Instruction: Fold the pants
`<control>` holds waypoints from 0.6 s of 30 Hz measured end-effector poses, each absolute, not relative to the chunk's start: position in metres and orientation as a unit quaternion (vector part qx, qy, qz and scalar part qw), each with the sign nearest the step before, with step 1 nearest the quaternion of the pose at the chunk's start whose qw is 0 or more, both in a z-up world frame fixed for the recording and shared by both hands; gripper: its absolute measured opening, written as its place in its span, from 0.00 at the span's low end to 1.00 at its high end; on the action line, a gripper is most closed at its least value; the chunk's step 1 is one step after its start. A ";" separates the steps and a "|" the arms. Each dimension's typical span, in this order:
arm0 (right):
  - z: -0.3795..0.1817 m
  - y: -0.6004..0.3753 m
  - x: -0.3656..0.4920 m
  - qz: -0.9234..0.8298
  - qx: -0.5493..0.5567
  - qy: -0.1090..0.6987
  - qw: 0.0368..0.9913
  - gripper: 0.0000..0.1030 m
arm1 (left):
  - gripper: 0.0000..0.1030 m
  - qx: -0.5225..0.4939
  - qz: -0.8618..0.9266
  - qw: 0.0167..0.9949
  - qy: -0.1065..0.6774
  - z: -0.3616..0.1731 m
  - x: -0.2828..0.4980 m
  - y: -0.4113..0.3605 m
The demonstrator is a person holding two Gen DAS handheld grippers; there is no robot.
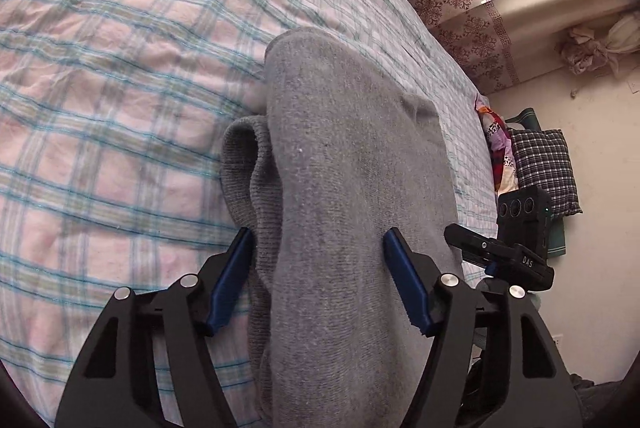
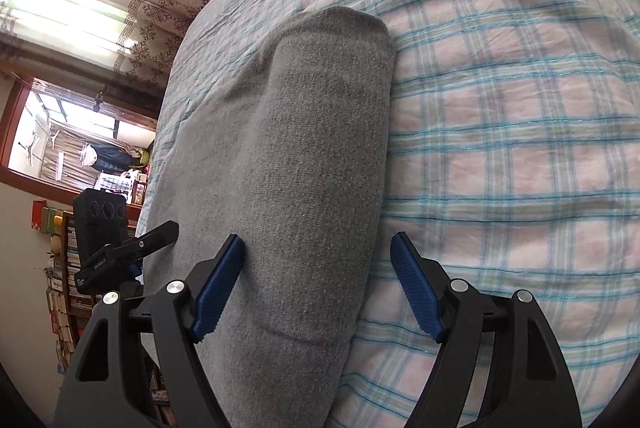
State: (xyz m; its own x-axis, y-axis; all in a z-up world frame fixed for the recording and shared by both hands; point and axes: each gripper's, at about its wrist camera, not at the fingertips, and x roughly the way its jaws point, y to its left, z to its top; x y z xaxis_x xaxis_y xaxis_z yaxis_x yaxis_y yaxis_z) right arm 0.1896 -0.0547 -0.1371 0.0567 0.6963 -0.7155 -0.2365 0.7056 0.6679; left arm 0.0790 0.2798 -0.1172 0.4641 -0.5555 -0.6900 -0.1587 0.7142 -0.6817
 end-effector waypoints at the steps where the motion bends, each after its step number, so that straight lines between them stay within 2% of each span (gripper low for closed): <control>1: -0.140 -0.051 0.190 0.335 0.193 0.603 0.698 0.75 | 0.65 -0.358 -0.130 0.778 0.499 -0.118 0.079 0.279; 4: -0.141 -0.039 0.191 0.342 0.187 0.599 0.699 0.75 | 0.64 -0.361 -0.137 0.777 0.497 -0.119 0.080 0.276; 6: -0.139 -0.032 0.190 0.344 0.177 0.597 0.703 0.73 | 0.60 -0.363 -0.141 0.777 0.494 -0.118 0.081 0.273; 13: -0.125 -0.015 0.184 0.363 0.133 0.569 0.726 0.47 | 0.45 -0.380 -0.138 0.781 0.476 -0.117 0.072 0.273; 18: -0.104 -0.015 0.188 0.375 0.132 0.548 0.736 0.38 | 0.40 -0.371 -0.132 0.787 0.475 -0.106 0.070 0.271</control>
State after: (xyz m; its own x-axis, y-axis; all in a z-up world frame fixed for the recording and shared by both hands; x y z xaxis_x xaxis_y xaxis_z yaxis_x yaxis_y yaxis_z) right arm 0.1878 -0.0155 -0.1038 0.1174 0.6969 -0.7074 -0.4071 0.6836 0.6058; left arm 0.0698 0.2713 -0.1060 0.5134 -0.5607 -0.6497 -0.1446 0.6897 -0.7095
